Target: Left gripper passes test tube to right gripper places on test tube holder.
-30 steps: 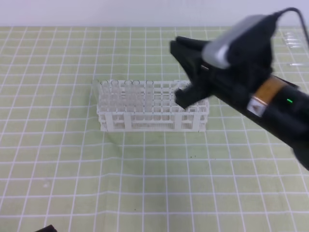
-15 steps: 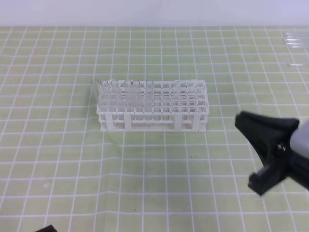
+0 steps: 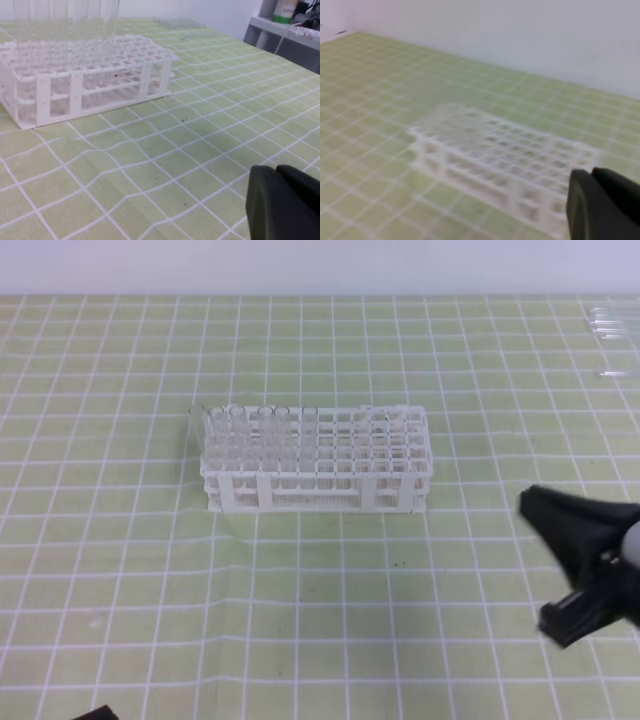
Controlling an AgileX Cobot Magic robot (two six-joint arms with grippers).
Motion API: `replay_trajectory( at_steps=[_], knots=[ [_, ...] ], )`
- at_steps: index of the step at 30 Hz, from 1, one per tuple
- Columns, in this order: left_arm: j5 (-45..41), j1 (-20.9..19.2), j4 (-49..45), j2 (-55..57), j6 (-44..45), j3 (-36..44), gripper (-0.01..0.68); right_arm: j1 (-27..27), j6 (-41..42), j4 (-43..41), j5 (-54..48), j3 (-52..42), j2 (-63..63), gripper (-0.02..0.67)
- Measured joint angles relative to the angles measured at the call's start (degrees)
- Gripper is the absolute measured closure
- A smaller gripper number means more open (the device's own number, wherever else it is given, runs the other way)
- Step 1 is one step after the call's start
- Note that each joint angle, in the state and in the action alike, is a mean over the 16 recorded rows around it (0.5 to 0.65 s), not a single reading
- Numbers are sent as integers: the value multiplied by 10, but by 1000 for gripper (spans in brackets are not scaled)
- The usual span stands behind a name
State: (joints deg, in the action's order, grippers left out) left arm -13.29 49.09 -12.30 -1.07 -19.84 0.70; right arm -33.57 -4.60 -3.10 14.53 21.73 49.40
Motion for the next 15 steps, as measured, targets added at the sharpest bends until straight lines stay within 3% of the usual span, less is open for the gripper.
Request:
replay_trajectory(
  at_steps=[15],
  knots=[
    [2, 0, 0, -2, 0, 1, 675, 239, 54, 47, -139, -90, -277, 664]
  ],
)
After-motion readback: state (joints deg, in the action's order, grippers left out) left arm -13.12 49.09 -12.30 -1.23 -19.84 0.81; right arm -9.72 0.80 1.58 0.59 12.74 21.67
